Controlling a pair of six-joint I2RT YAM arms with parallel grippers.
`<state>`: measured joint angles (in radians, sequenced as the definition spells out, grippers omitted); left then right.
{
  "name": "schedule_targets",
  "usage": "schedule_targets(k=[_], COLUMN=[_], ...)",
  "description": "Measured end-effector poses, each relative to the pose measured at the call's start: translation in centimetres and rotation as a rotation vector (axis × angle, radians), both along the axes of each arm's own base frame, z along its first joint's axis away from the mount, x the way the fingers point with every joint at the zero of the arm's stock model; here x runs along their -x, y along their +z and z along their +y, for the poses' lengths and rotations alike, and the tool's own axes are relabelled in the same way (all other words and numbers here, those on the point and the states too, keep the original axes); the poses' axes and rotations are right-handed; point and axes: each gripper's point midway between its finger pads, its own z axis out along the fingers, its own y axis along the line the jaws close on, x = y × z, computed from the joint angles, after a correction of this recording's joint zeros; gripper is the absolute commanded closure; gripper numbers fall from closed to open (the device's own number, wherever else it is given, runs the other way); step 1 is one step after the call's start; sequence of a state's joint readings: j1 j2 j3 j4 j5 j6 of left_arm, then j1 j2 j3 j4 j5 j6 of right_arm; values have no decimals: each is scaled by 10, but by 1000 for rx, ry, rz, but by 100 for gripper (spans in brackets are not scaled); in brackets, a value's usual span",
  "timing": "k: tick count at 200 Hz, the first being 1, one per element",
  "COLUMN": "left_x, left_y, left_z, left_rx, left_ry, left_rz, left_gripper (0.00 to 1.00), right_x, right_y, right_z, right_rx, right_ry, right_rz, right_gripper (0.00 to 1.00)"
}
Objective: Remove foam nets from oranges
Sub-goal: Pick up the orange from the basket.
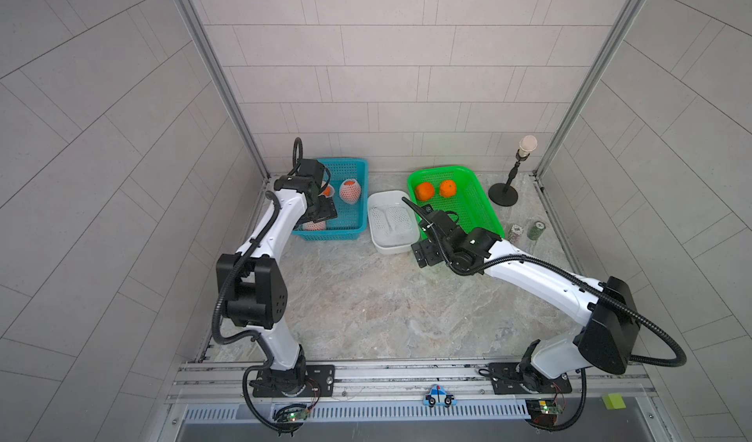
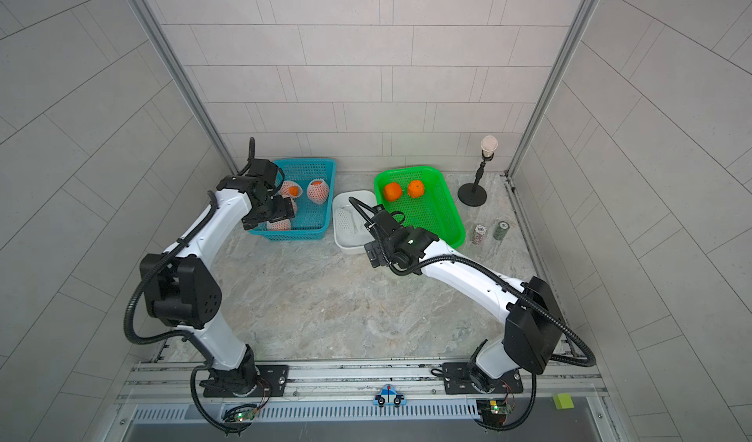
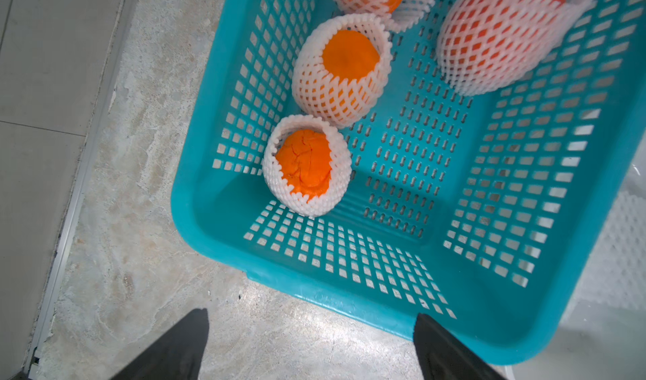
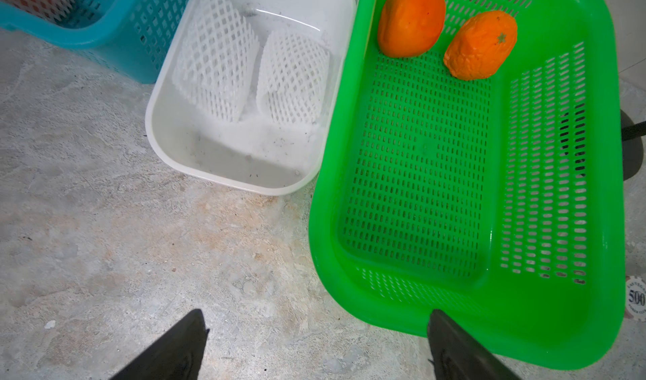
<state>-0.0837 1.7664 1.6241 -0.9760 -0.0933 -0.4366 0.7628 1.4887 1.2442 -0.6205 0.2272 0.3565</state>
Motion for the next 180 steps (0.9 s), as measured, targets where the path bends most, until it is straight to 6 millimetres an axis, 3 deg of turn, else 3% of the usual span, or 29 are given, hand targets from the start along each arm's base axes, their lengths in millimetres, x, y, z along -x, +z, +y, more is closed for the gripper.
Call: schedule_targets(k=[54,82,134,180], left_x=[-33,-34,-39,-39], left_y=[-31,-46,-52,-70], left_z=[7,7,11,15], left_rx=[24,17,-14,-38], left_ry=[-12,-24,-23,-18], left_rz=[89,136,154,196], left_gripper=[2,2,2,2], right_x=[-1,-2,-4,-5], right_y=[1,-2,-16,-16], right_z=[3,4,7,9], right_rx=[-8,-4,17,15], right_ry=[8,12,15,17], right_rz=[-5,1,28,30], right_gripper=[0,0,0,0])
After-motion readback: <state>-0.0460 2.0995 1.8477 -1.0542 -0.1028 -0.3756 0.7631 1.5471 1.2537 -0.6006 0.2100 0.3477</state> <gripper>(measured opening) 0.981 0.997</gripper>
